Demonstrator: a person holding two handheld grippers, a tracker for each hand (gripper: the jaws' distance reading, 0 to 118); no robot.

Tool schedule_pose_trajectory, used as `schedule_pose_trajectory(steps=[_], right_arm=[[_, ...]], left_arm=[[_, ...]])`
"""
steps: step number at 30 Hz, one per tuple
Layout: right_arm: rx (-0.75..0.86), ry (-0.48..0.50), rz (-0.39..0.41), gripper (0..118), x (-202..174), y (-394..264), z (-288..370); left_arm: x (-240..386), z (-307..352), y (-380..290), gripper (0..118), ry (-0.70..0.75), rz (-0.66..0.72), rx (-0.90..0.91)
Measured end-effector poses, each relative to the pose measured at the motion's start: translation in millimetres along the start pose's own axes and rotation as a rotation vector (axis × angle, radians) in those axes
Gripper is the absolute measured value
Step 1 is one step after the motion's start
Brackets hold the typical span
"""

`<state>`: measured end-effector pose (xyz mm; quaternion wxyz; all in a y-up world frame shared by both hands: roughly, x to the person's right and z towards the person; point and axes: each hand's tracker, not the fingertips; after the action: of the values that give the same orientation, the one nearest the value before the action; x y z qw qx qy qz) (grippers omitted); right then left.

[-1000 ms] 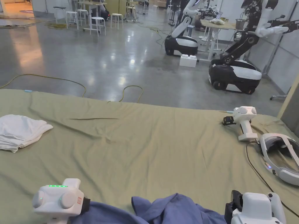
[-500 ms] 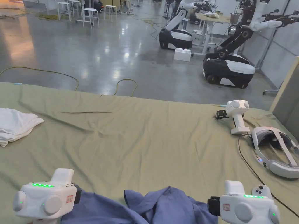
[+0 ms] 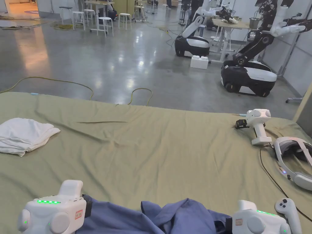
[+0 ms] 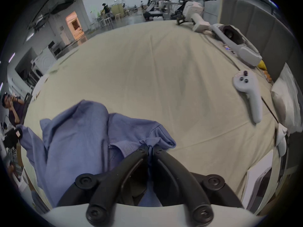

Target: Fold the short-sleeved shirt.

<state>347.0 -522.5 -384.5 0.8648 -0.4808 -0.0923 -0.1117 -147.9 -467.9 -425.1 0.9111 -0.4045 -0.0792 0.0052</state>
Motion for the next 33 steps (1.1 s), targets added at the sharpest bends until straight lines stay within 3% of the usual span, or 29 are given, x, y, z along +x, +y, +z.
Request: schedule_pose_trajectory(steps=[10, 14, 16, 24, 33], right_arm=[[0.395, -0.056, 0.144, 4, 8, 39, 130], [0.511, -0.045, 0.142, 4, 9, 64, 185], [0.563, -0.083, 0.157, 4, 10, 75, 207], [0.661, -0.116, 0.154, 4, 15, 118, 268], [0.744, -0.116, 0.187, 4, -18, 156, 298]], left_arm=[[-21, 85, 50, 6, 0.027, 0.000, 0.211], [-37, 129, 83, 6, 0.044, 0.026, 0.307], [-52, 144, 102, 6, 0.062, 0.044, 0.349], [-92, 192, 160, 6, 0.148, 0.102, 0.415], [-90, 200, 209, 6, 0.151, 0.093, 0.453]])
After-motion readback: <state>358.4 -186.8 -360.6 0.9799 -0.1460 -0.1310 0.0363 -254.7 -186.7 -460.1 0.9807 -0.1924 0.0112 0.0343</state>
